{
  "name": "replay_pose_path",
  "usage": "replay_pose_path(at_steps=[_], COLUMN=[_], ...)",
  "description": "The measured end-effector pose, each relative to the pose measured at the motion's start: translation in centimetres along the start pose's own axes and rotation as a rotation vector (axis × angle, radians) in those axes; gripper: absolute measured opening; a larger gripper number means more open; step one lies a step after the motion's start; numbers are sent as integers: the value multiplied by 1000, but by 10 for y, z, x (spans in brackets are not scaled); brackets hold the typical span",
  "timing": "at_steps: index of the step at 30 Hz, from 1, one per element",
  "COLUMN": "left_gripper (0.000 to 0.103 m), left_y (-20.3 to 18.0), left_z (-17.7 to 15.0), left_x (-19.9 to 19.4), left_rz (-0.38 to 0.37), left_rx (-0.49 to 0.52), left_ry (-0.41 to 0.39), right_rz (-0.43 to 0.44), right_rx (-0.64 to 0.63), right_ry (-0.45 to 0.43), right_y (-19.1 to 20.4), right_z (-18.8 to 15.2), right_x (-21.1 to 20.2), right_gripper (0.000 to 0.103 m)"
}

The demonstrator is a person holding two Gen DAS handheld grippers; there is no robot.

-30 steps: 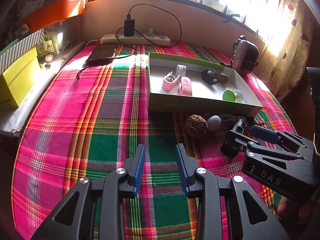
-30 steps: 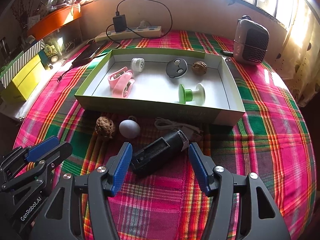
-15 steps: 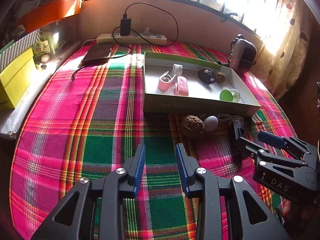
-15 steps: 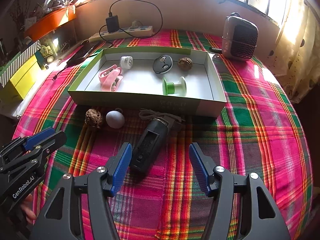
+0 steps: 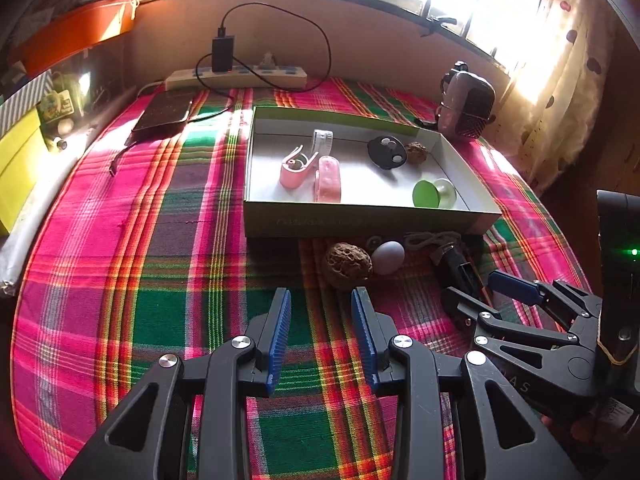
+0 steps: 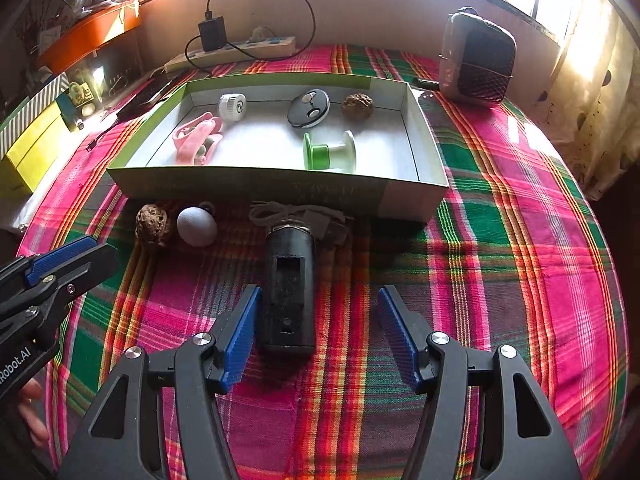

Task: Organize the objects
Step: 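Move the right gripper onto the black cylindrical device while the left gripper approaches the walnut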

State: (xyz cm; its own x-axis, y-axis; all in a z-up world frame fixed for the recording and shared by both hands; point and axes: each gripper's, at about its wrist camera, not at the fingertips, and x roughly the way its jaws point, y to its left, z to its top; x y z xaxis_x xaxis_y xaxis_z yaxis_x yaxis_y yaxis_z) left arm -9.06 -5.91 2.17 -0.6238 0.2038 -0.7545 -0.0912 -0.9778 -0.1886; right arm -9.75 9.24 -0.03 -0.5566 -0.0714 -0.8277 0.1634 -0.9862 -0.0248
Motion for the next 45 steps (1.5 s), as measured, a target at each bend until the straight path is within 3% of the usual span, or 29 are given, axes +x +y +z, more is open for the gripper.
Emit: replay_pose_path(at_steps=[21,45], left_gripper=[34,34], left_y=[-17,-9], left_z=[14,22], left_x=[35,41], left_rz=[43,85], left_rx=[46,27], left_ry=[53,41], right_rz=[54,68], right_rx=[-46,-68], right_ry=[-46,-66], right_y=[-13,-15], right_z=[-2,-4], right_x=[1,-1], right_gripper=[60,60])
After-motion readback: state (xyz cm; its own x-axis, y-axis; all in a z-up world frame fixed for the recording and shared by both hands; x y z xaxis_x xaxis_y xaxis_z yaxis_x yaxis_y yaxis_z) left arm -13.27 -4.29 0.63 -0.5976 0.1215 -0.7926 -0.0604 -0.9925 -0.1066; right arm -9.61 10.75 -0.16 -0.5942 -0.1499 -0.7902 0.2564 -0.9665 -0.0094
